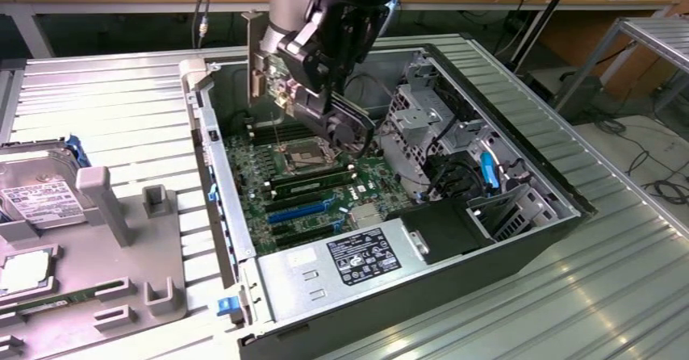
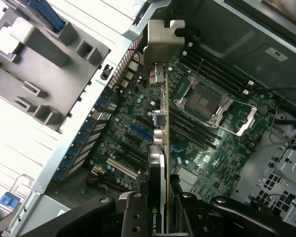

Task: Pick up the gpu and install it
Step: 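Insert the gpu into the slot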

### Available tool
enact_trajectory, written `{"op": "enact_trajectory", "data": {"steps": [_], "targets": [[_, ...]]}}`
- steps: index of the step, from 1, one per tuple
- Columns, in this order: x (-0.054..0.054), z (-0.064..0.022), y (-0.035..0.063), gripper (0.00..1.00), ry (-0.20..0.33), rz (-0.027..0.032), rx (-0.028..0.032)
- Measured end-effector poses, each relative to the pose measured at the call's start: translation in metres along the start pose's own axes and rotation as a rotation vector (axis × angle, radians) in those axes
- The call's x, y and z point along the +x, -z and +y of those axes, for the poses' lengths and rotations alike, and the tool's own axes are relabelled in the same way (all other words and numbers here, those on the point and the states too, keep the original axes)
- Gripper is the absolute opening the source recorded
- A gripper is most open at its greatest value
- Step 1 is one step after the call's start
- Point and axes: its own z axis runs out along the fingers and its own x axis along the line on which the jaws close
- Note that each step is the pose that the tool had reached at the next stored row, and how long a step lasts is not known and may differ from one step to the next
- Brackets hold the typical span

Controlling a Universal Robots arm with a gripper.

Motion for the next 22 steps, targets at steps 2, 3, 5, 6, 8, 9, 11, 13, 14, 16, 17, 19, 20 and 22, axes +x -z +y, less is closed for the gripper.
{"op": "enact_trajectory", "data": {"steps": [2, 3, 5, 6, 8, 9, 11, 13, 14, 16, 17, 19, 20, 22], "targets": [[-0.0003, -0.0002, 0.0000, 0.27, 0.026, 0.0011, -0.0005], [-0.0003, -0.0002, 0.0000, 0.27, 0.033, 0.0015, -0.0008], [-0.0005, -0.0003, 0.0000, 0.27, 0.052, 0.0024, -0.0011], [-0.0006, -0.0004, 0.0000, 0.27, 0.070, 0.0032, -0.0015], [-0.0008, -0.0005, 0.0000, 0.27, 0.098, 0.0045, -0.0021], [-0.0009, -0.0006, 0.0000, 0.27, 0.112, 0.0050, -0.0024], [-0.0010, -0.0006, 0.0000, 0.27, 0.134, 0.0060, -0.0029], [-0.0011, -0.0007, 0.0000, 0.27, 0.152, 0.0069, -0.0032], [-0.0012, -0.0007, 0.0000, 0.27, 0.162, 0.0073, -0.0035], [-0.0014, -0.0009, -0.0001, 0.27, 0.191, 0.0086, -0.0041], [-0.0015, -0.0009, -0.0001, 0.27, 0.204, 0.0092, -0.0043], [-0.0017, -0.0011, -0.0001, 0.27, 0.227, 0.0101, -0.0049], [-0.0019, -0.0012, -0.0001, 0.27, 0.241, 0.0108, -0.0051], [-0.0022, -0.0014, -0.0001, 0.27, 0.262, 0.0118, -0.0055]]}}
